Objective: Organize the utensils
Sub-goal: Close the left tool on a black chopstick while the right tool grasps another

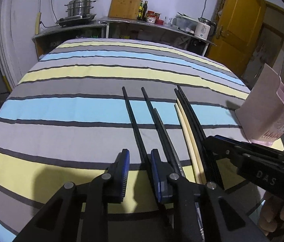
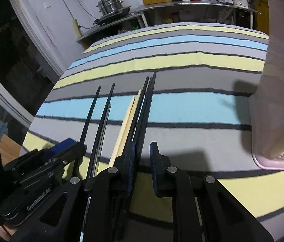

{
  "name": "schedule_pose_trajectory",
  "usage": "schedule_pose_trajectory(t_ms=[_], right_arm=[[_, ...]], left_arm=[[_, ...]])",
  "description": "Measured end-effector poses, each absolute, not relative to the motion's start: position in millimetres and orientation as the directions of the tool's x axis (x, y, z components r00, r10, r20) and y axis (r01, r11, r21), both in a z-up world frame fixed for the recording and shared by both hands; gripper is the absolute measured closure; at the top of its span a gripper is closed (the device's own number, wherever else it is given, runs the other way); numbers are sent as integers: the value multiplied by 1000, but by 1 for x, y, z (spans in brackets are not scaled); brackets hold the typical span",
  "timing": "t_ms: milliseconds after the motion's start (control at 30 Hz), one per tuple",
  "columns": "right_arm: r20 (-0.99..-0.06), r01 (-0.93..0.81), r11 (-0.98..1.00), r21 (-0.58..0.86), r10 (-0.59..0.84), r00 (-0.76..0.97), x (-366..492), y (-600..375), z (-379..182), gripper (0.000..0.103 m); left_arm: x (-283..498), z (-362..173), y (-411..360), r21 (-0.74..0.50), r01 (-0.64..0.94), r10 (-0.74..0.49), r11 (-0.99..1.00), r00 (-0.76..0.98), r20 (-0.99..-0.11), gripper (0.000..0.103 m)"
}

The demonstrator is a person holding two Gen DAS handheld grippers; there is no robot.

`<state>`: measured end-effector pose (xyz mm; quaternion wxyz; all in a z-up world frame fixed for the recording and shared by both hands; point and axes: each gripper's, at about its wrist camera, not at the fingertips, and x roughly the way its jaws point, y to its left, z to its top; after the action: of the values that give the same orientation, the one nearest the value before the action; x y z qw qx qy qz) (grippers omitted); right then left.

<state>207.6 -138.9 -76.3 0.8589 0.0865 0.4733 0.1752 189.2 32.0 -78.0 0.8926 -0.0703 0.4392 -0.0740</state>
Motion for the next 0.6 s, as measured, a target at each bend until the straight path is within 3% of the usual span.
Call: schedule_pose_trajectory(t_ms=[200,500,600], right_arm=[[-787,-209,929,305,369,495,210,-141,-76,88],[-814,-193,952,237,303,495,221,-133,-74,88],[-815,-192,955,224,292,500,230,-132,-74,90]], left_arm=[[203,-78,37,-233,60,-222,971,589,-777,80],[228,-78,26,-158,74,-170,985,599,-783,81],[233,-79,23,-129,65,-142,990,603,-785,90]])
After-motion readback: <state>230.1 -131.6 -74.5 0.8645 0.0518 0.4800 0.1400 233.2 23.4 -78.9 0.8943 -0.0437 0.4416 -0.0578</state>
